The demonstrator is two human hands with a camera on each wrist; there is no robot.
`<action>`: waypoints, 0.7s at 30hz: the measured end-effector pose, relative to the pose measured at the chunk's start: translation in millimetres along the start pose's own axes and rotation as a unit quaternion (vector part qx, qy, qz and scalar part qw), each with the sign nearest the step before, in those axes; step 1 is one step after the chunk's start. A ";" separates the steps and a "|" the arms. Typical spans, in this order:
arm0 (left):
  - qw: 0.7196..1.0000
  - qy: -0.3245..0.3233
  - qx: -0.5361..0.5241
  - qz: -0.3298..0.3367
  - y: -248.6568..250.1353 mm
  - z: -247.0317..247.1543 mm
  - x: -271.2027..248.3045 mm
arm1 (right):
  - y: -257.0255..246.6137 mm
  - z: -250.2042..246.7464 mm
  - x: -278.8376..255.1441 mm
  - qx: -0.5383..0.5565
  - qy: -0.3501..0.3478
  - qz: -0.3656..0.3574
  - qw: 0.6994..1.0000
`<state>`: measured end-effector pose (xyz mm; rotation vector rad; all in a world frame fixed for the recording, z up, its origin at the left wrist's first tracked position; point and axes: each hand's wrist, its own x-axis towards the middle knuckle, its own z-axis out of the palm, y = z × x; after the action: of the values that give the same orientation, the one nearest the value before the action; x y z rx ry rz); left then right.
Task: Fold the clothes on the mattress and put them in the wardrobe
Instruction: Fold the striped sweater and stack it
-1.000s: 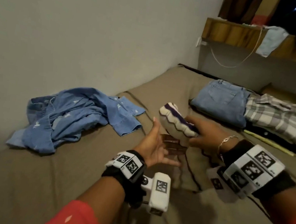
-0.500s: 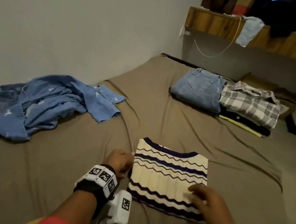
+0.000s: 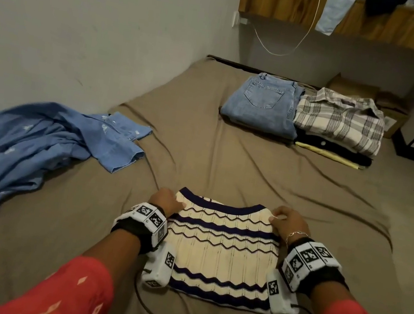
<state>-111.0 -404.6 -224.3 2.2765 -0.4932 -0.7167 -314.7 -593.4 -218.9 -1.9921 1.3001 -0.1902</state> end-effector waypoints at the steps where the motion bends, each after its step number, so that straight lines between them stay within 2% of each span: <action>1: 0.999 -0.008 -0.040 0.010 1.3 -2.5 1.3 | -0.4 -1.3 0.9 0.024 0.015 -0.007 1.000; 2: 0.994 -0.019 -0.108 0.019 1.0 -4.7 3.7 | 0.6 -3.8 2.8 0.077 0.028 -0.004 0.997; 4: 0.960 -0.075 -0.270 0.009 -1.1 -9.8 3.2 | 3.9 -7.9 7.1 0.227 0.018 0.025 0.973; 5: 0.940 -0.110 -0.324 -0.010 -3.0 -11.0 0.6 | 5.4 -7.1 8.7 0.291 -0.005 0.046 0.956; 6: 0.933 -0.133 -0.332 -0.027 -5.8 -10.0 -1.0 | 7.6 -4.0 10.4 0.325 -0.027 0.069 0.943; 8: 0.962 -0.119 -0.246 -0.022 -11.6 -4.4 0.1 | 11.1 5.7 13.4 0.301 -0.060 0.091 0.947; 10: 0.989 -0.057 -0.137 0.000 -14.3 0.4 1.9 | 11.1 9.6 14.5 0.231 -0.059 0.077 0.968; 12: 0.995 -0.003 -0.098 -0.019 -14.2 -2.1 -5.4 | 8.2 1.3 7.2 0.194 -0.050 0.082 0.976; 13: 0.992 0.002 -0.117 -0.040 -16.9 -4.2 -12.6 | 9.2 -4.9 -0.5 0.192 -0.048 0.094 0.976; 16: 0.972 -0.110 -0.183 -0.101 -23.2 -7.6 -44.1 | 17.3 -14.7 -35.3 0.225 -0.095 0.148 0.958; 18: 0.956 -0.186 -0.205 -0.093 -23.1 -7.4 -63.6 | 23.1 -10.7 -54.9 0.230 -0.145 0.166 0.948; 21: 0.941 -0.212 -0.255 -0.068 -22.4 -4.4 -78.2 | 23.6 -3.8 -72.2 0.222 -0.201 0.163 0.940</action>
<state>-165.7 -346.0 -209.9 1.6800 -0.2972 -1.2572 -368.2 -539.7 -212.7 -1.3264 1.1712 0.0785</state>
